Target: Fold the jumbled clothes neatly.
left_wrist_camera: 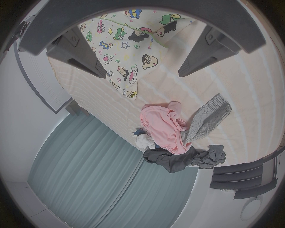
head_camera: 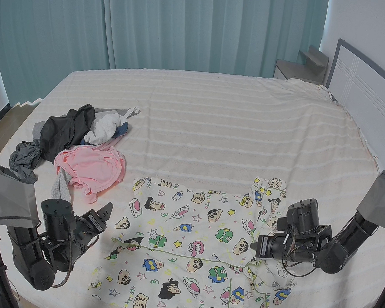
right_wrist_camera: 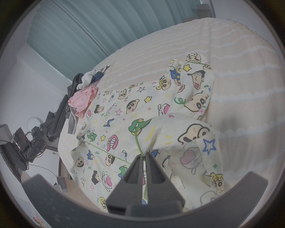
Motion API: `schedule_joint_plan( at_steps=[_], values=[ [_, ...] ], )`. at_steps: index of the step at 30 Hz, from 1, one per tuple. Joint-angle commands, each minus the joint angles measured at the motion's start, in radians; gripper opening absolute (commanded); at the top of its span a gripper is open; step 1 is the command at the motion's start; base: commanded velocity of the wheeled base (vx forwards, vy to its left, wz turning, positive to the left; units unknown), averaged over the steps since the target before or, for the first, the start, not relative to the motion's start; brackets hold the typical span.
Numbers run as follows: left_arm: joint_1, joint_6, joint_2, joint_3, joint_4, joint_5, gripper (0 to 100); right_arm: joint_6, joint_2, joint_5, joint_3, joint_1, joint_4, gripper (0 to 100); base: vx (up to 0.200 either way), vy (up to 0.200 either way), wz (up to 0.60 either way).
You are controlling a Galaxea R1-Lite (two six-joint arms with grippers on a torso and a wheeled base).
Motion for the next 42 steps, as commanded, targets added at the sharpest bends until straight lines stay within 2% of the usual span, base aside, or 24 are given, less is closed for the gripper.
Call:
schedule_joint_plan(
  at_steps=[1, 4, 10, 11, 17, 18, 28, 32, 35, 37, 38, 42],
  values=[
    [-0.001, -0.002, 0.000, 0.008, -0.018, 0.001, 100, -0.004, 0.096, -0.037, -0.038, 0.032, -0.026, 0, 0.000, 0.000, 0.00],
    [-0.001, -0.002, 0.002, 0.010, -0.018, -0.001, 100, -0.010, 0.133, -0.059, -0.068, 0.032, -0.027, 0, 0.000, 0.000, 0.00],
    [-0.001, -0.002, 0.003, 0.014, -0.018, -0.001, 100, -0.050, 0.139, -0.059, -0.069, 0.032, -0.029, 0, 0.000, 0.000, 0.00],
    [-0.001, -0.002, 0.005, 0.014, -0.018, -0.001, 100, -0.050, 0.138, -0.057, -0.071, 0.032, -0.030, 100, 0.000, 0.000, 0.00],
    [-0.001, -0.002, 0.005, 0.014, -0.018, -0.001, 100, -0.050, 0.119, -0.073, -0.061, 0.032, -0.052, 100, 0.000, 0.000, 0.00],
    [-0.001, -0.002, 0.008, 0.014, -0.018, -0.001, 100, -0.038, 0.082, -0.093, -0.045, 0.037, -0.107, 100, 0.000, 0.000, 0.00],
    [-0.001, -0.002, 0.008, 0.010, -0.018, -0.002, 100, -0.038, -0.168, -0.070, 0.155, 0.028, -0.118, 100, 0.000, 0.000, 0.00],
    [-0.001, -0.003, 0.008, 0.010, -0.018, -0.002, 100, -0.049, -0.240, 0.058, 0.253, -0.104, -0.118, 100, 0.000, 0.000, 0.00],
    [-0.001, -0.003, 0.005, 0.014, -0.018, -0.002, 100, -0.079, -0.240, 0.191, 0.275, -0.236, -0.115, 100, 0.000, 0.000, 0.00],
    [-0.001, -0.003, 0.005, 0.016, -0.018, -0.005, 100, -0.105, -0.230, 0.226, 0.271, -0.273, -0.112, 100, 0.000, 0.000, 0.00],
    [-0.003, -0.005, 0.005, 0.019, -0.018, -0.010, 100, -0.153, -0.204, 0.263, 0.268, -0.316, -0.104, 100, 0.000, 0.000, 0.00],
    [-0.023, -0.008, -0.001, 0.029, -0.018, -0.065, 100, -0.293, -0.080, 0.277, 0.230, -0.387, -0.104, 100, 0.000, 0.000, 0.00]
  ],
)
